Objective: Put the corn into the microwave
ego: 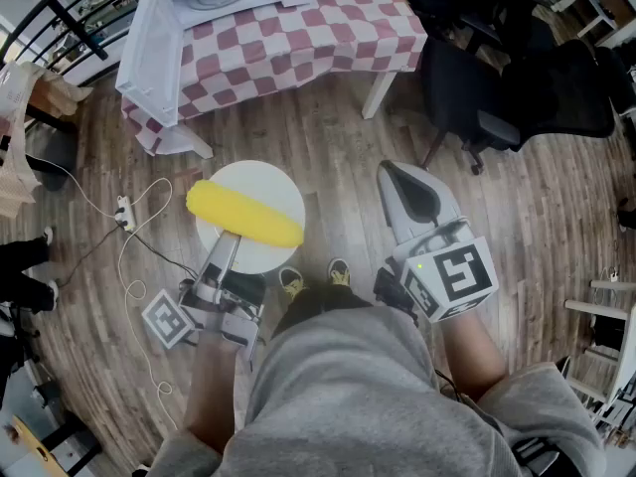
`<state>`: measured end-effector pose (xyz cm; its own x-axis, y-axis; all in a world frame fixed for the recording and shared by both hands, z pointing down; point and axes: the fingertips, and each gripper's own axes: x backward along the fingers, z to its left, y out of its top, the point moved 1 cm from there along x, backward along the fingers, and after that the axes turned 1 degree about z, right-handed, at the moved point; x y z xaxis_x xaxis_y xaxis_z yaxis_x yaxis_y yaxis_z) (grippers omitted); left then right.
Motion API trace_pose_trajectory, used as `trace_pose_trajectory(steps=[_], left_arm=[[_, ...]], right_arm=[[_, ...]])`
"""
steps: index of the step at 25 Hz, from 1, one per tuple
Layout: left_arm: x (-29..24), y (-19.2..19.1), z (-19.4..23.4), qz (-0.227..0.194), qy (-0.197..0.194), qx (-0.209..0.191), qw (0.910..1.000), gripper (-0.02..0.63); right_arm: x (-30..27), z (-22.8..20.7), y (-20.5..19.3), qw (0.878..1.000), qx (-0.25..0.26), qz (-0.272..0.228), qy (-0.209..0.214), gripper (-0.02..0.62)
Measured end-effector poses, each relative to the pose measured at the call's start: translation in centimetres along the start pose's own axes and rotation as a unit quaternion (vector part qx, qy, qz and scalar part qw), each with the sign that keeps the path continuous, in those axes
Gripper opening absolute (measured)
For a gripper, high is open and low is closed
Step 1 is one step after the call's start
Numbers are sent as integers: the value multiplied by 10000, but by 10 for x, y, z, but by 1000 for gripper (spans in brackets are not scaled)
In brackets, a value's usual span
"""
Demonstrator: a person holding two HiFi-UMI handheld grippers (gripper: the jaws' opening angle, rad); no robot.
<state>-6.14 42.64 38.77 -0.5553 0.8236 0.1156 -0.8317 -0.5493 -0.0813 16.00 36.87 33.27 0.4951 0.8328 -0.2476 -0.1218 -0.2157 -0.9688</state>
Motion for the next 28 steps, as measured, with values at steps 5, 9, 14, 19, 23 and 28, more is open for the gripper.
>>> trace_pose_trajectory(steps=[5, 9, 14, 19, 23, 28], left_arm=[[0, 6, -2, 31, -62, -26, 10000, 17], [5, 13, -2, 64, -31, -76, 9999, 17], [17, 27, -3, 35, -25, -88, 10000, 17], [30, 40, 1, 11, -32, 11, 10000, 17], [36, 52, 4, 18, -73, 54, 10000, 17], [42, 68, 9, -76, -52, 81, 9999, 17]], right_arm=[[-5, 8, 2, 10000, 42, -2, 26, 0], [-8, 18, 3, 10000, -62, -33, 10, 0], [-16, 33, 7, 9997, -239, -71, -39, -2], [-25, 58, 11, 9998, -186, -110, 26, -2], [-34, 73, 10, 9998, -184, -120, 25, -2], [-43, 82, 13, 9997, -174, -174, -18, -2]])
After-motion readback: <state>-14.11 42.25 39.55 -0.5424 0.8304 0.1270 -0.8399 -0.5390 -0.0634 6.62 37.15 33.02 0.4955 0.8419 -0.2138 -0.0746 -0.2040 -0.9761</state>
